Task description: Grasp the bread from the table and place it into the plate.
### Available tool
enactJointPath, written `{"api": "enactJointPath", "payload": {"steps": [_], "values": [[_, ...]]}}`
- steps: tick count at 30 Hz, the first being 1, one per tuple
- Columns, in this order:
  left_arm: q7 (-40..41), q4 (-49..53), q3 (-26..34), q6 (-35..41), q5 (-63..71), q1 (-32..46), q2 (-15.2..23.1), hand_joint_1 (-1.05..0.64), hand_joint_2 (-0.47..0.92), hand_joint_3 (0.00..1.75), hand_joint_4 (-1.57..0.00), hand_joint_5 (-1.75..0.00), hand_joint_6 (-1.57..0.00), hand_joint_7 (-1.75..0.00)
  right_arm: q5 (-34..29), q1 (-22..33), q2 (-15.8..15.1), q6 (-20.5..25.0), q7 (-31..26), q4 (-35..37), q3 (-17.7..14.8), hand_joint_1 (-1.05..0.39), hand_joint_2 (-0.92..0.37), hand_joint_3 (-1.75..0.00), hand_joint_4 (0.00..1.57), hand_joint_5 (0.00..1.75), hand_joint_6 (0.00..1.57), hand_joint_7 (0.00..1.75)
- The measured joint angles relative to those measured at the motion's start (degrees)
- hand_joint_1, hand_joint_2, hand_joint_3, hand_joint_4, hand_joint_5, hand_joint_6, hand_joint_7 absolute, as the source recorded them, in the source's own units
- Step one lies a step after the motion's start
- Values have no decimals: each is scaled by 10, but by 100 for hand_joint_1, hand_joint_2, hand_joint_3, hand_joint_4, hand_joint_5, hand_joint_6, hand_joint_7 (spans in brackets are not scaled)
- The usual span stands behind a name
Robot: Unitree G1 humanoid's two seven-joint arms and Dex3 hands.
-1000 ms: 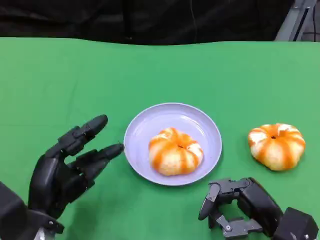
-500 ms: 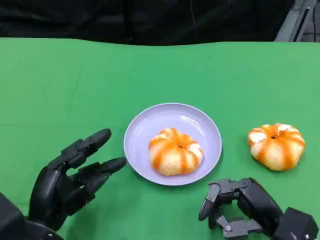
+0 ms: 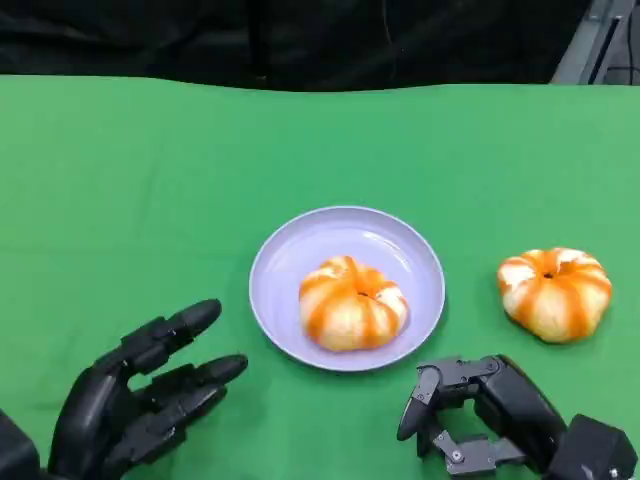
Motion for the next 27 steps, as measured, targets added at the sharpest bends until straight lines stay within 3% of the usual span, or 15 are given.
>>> {"api": "enactJointPath", "payload": {"steps": [15,19,27], "values": [[-1,0,0,0,0,0,0,-3,92,10,-86,0,-65,-1,0,0,0,0,0,0,0,12,-54,-111,101,136,100,104],[-3,-1,1,8,-3,1,0,7,92,23,-89,-1,-72,-3,0,0,0,0,0,0,0,13,-54,-111,101,136,99,104],[-7,-9,3,29,-5,8,0,8,92,25,-90,-1,-73,-2,0,0,0,0,0,0,0,13,-54,-111,101,136,99,104]]}}
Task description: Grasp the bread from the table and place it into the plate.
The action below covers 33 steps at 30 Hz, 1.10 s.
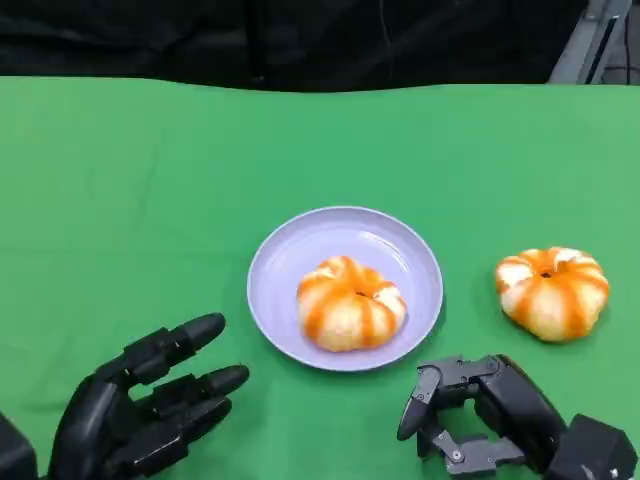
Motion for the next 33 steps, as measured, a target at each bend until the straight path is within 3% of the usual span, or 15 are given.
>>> {"api": "enactJointPath", "payload": {"steps": [27,29,31,33], "values": [[0,-13,-7,32,6,22,0,7,86,39,-97,-1,-82,-1,9,-2,0,2,6,3,0,13,-56,-109,100,138,99,106],[0,-14,-7,30,9,22,0,3,90,40,-116,-16,-103,-8,9,-3,0,2,6,3,0,12,-55,-109,100,138,99,106],[1,-8,-9,-2,31,22,2,1,92,41,-104,-73,-119,-7,9,-3,0,2,5,3,0,12,-55,-110,100,138,98,106],[1,5,-11,-47,53,19,5,0,92,41,-98,-91,-124,-7,9,-3,0,2,6,2,0,12,-55,-110,100,138,98,106]]}}
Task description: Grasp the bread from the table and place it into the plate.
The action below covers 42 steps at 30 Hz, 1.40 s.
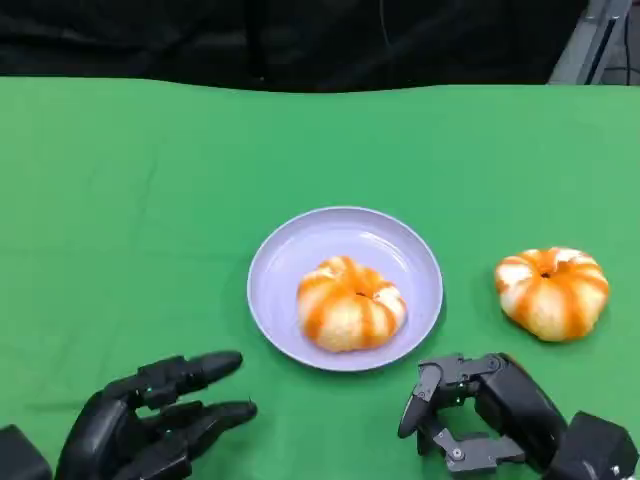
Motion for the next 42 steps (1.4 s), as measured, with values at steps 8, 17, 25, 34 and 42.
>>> {"api": "enactJointPath", "payload": {"steps": [8,17,25,34,42], "values": [[26,72,-12,-140,79,-15,11,5,80,72,-80,-139,-90,-107,1,0,0,0,1,0,0,11,-55,-109,100,137,98,105],[76,144,-20,-235,132,-49,24,5,67,96,-76,-151,-84,-127,0,0,0,0,1,-1,0,11,-56,-108,100,137,99,105],[100,202,-31,-283,155,-86,43,-1,61,108,-71,-166,-78,-141,-1,0,0,1,-1,-3,0,12,-56,-107,100,137,99,104],[101,227,-41,-292,153,-104,45,1,60,108,-72,-168,-78,-143,0,0,0,1,1,-3,0,12,-56,-107,99,136,100,103],[102,231,-46,-293,151,-115,44,1,62,106,-70,-168,-77,-143,0,0,0,1,1,-3,0,11,-55,-108,100,135,100,103]]}}
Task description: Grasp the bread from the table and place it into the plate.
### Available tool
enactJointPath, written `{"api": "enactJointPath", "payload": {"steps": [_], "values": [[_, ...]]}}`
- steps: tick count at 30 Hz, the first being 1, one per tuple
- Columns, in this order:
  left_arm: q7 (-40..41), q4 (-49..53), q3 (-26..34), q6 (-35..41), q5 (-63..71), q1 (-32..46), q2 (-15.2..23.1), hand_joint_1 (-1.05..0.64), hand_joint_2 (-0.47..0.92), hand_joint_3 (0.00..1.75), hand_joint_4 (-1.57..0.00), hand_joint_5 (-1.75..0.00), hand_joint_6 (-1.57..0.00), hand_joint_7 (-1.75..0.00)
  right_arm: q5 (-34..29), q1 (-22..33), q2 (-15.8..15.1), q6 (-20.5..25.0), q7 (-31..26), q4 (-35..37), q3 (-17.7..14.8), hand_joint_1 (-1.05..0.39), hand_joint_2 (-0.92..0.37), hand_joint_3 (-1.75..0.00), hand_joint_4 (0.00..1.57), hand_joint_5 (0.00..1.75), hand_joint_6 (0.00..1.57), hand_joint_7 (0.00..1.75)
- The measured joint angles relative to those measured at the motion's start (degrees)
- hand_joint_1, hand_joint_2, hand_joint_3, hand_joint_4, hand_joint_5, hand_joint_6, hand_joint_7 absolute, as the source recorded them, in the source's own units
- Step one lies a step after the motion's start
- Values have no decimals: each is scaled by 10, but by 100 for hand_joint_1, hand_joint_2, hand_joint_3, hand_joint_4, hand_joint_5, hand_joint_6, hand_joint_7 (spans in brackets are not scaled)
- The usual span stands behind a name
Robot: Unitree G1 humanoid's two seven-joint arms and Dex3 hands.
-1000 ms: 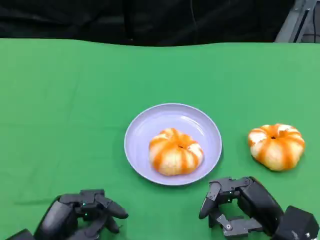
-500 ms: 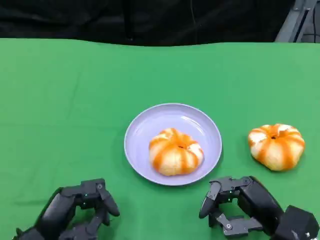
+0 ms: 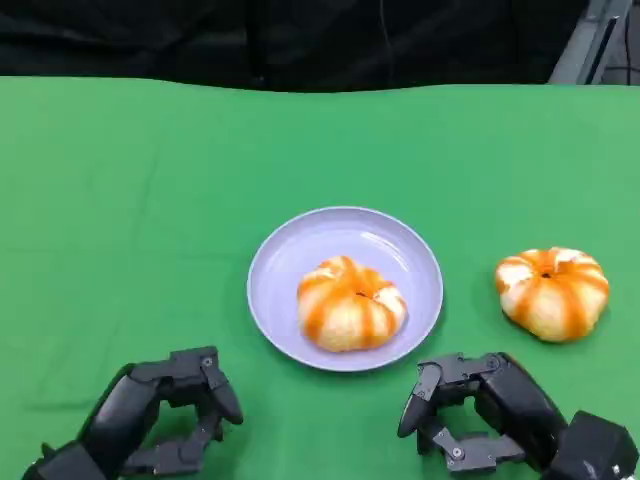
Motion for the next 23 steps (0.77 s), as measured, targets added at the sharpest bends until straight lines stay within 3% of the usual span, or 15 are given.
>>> {"api": "enactJointPath", "payload": {"steps": [9,23], "values": [[0,-1,-14,0,1,-1,0,2,68,96,-70,-167,-77,-139,0,0,0,0,0,1,0,11,-54,-109,100,136,99,104],[0,-12,-37,0,-4,0,-4,-2,63,96,-75,-159,-83,-129,-1,0,-1,-2,-2,1,0,13,-53,-113,100,136,99,104]]}}
